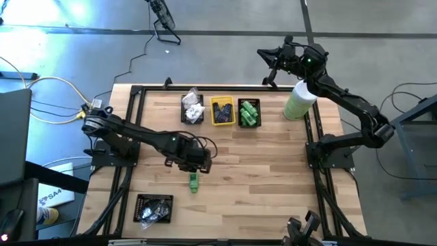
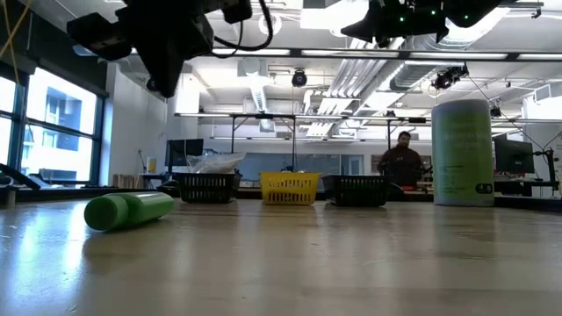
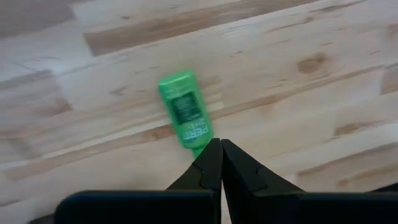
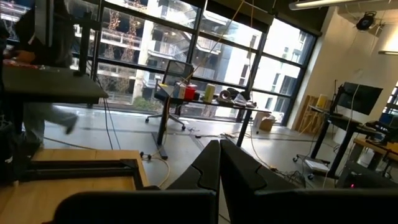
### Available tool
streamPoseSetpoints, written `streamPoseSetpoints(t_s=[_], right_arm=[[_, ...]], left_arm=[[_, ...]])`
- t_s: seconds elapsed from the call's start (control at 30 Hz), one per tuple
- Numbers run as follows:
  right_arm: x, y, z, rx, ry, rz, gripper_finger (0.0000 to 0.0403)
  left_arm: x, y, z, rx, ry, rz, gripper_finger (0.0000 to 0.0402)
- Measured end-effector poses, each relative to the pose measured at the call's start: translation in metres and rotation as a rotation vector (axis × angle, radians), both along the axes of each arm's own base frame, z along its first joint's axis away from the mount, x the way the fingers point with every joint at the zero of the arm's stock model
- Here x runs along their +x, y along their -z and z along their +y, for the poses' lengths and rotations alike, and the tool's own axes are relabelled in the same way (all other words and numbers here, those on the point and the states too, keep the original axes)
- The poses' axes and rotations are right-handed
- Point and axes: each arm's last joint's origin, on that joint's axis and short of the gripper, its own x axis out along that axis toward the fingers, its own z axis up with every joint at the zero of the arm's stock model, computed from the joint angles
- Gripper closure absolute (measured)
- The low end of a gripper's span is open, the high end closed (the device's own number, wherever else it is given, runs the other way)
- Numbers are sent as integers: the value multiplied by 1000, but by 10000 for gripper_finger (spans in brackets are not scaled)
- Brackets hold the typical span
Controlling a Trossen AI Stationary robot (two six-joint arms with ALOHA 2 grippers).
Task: Pick & Place Travel size toiletries
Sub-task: Put the green shampoo bottle into the top right black bin
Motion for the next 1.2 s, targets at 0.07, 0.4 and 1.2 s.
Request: streamPoseSetpoints(t_s=[0.07,0.4,1.2], right_arm=[[0,0,0,0,0,0,400],[0,2,0,19,1,16,400],[1,5,0,34,2,41,400]], left_arm=[[0,0,0,8,29,2,401],[2,12,-4,-117,0,112,275],[37,77,-12,-68,-24,216,89]])
